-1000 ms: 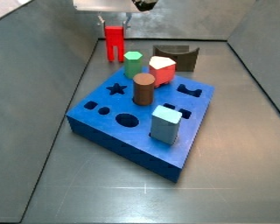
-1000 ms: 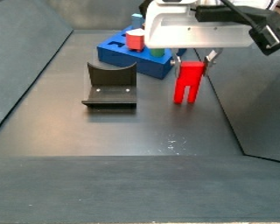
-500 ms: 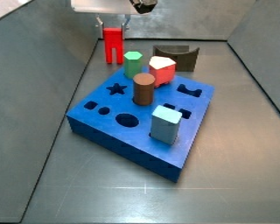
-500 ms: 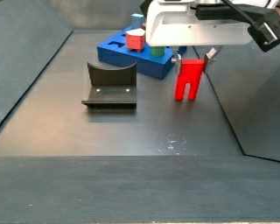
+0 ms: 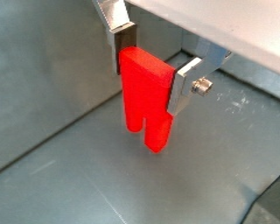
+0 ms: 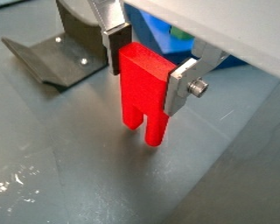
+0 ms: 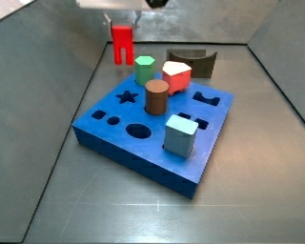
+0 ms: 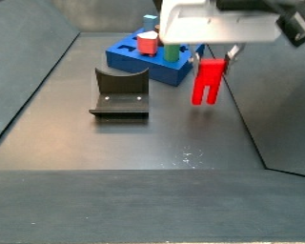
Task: Pick up the square-circle object. Move up. Rotate the square-circle object. Move to above the board. Insert the square-circle object.
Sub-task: Move up, then rotate the square-circle object.
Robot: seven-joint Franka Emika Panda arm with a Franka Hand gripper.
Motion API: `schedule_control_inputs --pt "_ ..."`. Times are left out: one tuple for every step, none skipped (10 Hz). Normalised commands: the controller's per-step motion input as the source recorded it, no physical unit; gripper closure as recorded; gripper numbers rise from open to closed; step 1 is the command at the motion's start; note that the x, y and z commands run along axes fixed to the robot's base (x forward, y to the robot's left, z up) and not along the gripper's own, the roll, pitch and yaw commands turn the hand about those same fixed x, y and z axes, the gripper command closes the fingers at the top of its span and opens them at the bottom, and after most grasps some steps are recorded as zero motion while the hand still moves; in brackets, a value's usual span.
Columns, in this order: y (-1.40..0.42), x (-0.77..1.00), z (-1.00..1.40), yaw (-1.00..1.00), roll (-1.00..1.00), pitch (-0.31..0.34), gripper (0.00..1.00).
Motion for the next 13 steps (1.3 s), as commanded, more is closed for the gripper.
schedule_control_inputs --pt "0.00 -0.02 0.59 -0.02 0.00 0.023 1.00" --pt "0.00 -0.02 0.38 -0.02 0.00 0.027 1.00" --pt "0.00 -0.01 0.21 -0.02 0.00 0.031 1.00" --pt "-0.30 0.34 1.00 0.00 0.00 0.000 1.00" --pt "-0.30 0.33 1.00 0.01 0.00 0.021 1.00" --pt "-0.27 0.29 1.00 0.03 -0.01 0.054 1.00" --pt "-0.20 0.23 1.00 0.03 -0.01 0.075 1.00" --pt "-0.19 0.21 1.00 0.03 -0.02 0.075 1.00" --pt "-0.14 0.15 0.87 0.03 -0.02 0.078 1.00" --pt "-0.08 0.09 0.65 0.03 -0.03 0.076 1.00" --pt "-0.05 0.05 0.48 0.03 -0.03 0.074 1.00" --pt "-0.04 0.04 0.37 0.03 -0.04 0.072 1.00" --pt "0.00 0.00 0.00 -1.00 0.00 -0.012 1.00"
